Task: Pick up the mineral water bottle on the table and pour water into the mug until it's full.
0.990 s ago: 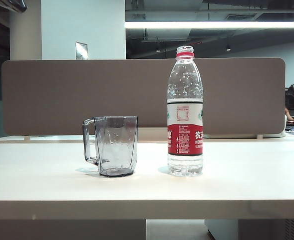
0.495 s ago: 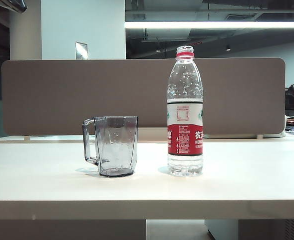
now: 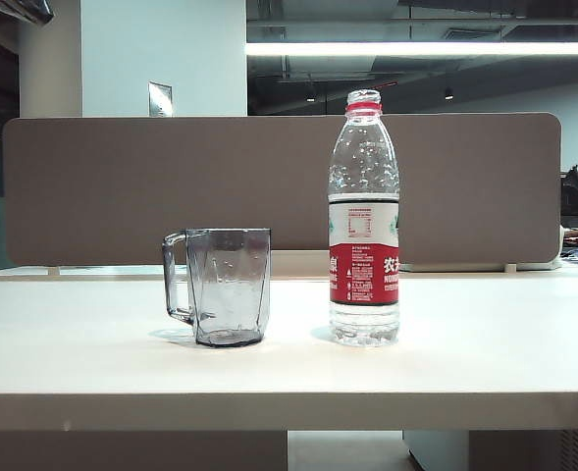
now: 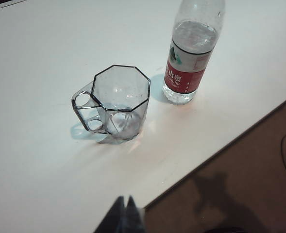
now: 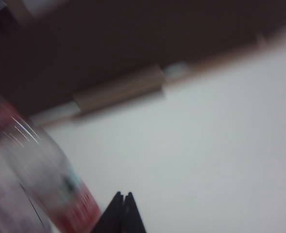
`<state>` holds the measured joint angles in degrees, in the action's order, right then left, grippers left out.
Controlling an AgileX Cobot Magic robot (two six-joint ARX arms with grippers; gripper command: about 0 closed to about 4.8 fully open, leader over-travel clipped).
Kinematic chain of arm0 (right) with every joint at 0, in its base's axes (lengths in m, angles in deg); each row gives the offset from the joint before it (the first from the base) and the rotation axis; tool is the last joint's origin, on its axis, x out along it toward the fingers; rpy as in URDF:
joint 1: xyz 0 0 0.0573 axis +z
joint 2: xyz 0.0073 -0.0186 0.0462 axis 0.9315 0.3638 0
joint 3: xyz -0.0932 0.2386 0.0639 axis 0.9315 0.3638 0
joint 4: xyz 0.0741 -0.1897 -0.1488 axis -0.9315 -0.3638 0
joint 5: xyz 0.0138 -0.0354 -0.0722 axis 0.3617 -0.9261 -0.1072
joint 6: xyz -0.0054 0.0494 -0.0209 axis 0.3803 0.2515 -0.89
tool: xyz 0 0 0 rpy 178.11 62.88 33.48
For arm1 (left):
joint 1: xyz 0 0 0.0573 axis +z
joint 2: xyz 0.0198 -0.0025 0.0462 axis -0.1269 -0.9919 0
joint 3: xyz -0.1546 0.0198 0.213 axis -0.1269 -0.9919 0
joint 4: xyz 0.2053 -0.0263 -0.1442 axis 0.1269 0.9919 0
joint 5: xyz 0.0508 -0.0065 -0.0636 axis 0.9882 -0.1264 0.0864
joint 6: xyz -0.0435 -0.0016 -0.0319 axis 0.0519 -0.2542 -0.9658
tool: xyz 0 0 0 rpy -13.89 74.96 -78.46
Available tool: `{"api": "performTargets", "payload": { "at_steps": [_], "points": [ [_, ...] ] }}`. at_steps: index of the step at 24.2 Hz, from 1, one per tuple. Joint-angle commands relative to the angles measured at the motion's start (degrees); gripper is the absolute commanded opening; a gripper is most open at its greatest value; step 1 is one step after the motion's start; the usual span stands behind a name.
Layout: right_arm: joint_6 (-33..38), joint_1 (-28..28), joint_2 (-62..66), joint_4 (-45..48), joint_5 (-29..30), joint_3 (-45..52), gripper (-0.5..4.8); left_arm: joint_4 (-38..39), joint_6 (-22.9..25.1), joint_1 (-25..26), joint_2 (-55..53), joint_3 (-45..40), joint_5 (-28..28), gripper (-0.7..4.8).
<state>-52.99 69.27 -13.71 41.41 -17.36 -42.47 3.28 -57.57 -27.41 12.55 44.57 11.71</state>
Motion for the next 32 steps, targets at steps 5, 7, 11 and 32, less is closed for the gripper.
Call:
{"api": "performTargets", "payload": {
  "at_steps": [5, 7, 11, 32],
  "points": [
    [-34.40, -0.07, 6.03, 2.56, -20.79, -32.89, -0.05, -0.57, 0.24, 0.00, 0.11, 0.22, -0.09, -0.05],
    [-41.35, -0.07, 10.49, 3.02, -24.72, -39.71, -0.02, -0.57, 0.24, 0.00, 0.11, 0.22, -0.11, -0.05],
    [-48.89, 0.09, 20.33, 5.03, -23.71, -52.13, 0.98, -0.57, 0.24, 0.00, 0.11, 0.22, -0.11, -0.05],
    [-16.63, -2.80, 78.29, 19.93, -7.43, -61.11, -0.01, -0.59, 0.24, 0.00, 0.11, 0.22, -0.09, -0.05]
  ]
}}
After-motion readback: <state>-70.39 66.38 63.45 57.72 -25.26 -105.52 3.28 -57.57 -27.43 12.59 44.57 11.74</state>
